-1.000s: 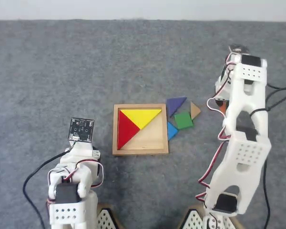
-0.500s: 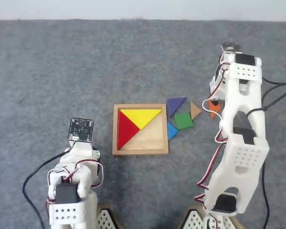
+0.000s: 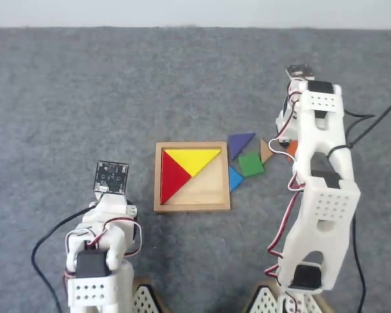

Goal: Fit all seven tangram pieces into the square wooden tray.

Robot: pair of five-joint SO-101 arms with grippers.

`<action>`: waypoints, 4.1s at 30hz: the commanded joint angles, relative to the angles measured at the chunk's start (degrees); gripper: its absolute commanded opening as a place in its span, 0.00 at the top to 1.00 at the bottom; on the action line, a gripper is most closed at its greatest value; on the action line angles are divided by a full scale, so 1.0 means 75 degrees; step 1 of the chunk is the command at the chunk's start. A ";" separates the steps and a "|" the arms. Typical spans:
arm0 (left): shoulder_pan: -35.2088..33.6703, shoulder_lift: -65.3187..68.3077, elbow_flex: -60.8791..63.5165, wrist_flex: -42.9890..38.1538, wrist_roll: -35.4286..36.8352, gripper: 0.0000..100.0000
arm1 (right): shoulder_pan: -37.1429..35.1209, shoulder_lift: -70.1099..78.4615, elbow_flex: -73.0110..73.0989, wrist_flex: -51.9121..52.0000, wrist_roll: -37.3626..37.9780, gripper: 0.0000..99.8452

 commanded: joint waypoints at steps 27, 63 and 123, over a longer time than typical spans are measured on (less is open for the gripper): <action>0.0012 -0.0152 -0.0088 0.0023 -0.0012 0.98 | -0.1799 -0.2573 0.1114 0.0674 -0.0457 0.96; 0.0012 -0.0152 -0.0088 0.0023 -0.0012 0.98 | -0.4448 -0.3206 0.4489 -0.2186 -0.3716 0.89; 0.0012 -0.0152 -0.0088 0.0023 -0.0012 0.98 | -0.3475 -0.4226 0.4079 -0.1682 -0.2215 0.78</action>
